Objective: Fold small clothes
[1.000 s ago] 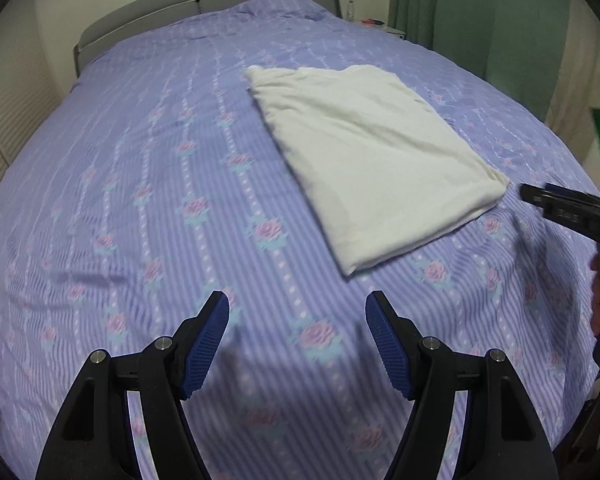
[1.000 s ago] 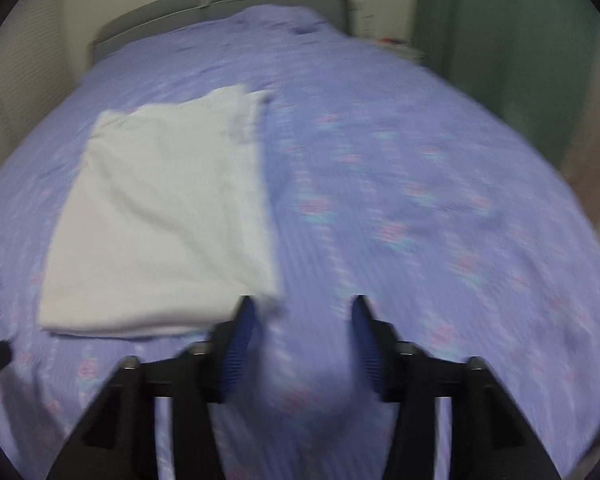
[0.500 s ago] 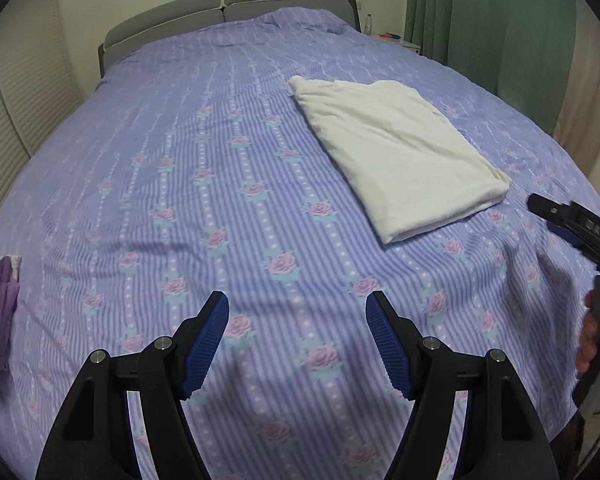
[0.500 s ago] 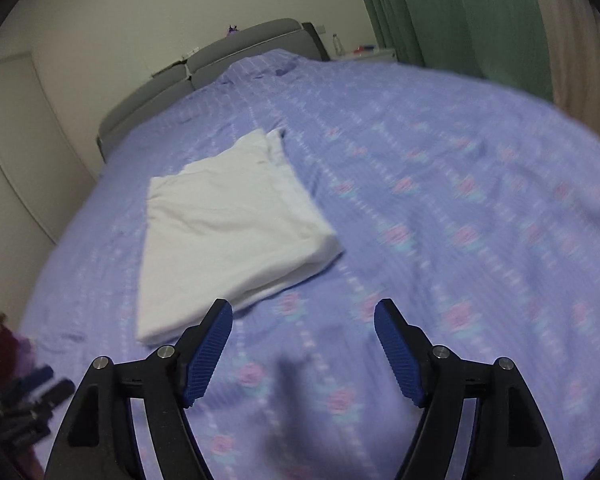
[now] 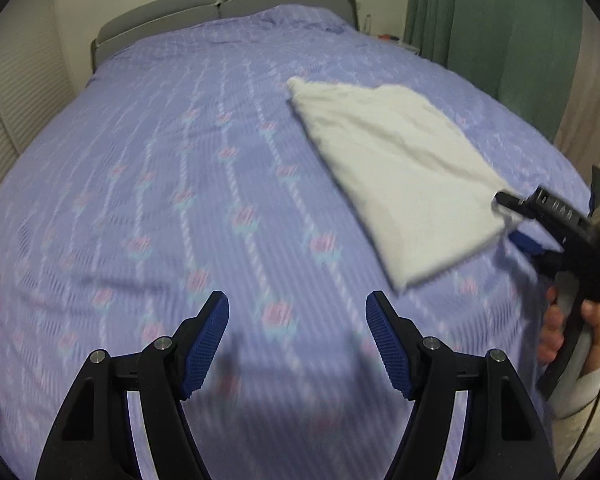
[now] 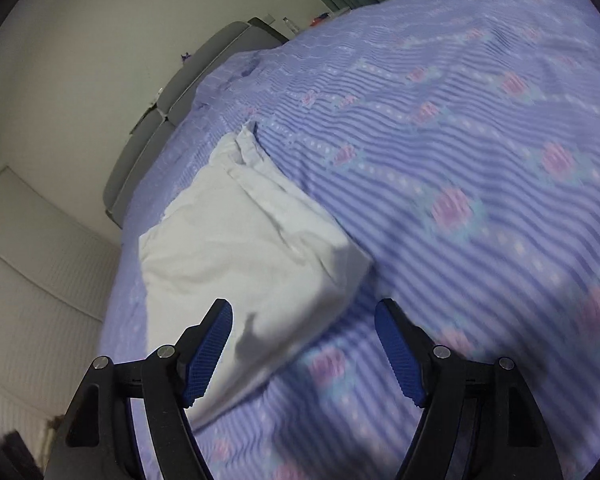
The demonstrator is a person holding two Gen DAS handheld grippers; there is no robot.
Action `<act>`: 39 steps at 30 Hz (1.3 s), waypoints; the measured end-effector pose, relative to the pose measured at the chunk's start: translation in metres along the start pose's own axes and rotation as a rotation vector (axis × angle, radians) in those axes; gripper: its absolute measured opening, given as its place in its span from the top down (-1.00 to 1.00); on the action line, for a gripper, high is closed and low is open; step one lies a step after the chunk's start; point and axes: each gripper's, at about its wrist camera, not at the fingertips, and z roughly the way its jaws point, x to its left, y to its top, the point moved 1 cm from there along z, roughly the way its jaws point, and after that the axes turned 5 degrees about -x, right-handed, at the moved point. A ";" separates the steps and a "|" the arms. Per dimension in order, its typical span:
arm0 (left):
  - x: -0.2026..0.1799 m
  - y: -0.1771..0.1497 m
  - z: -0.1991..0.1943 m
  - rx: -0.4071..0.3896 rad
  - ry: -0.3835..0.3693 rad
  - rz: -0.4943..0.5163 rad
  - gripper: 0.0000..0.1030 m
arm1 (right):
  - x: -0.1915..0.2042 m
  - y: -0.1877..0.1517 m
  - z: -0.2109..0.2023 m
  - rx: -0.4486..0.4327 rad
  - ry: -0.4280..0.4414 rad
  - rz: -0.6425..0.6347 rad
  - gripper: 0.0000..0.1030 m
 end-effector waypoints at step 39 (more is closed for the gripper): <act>-0.032 0.214 0.076 -0.014 -0.188 0.126 0.80 | 0.060 0.026 -0.037 -0.082 -0.031 -0.144 0.68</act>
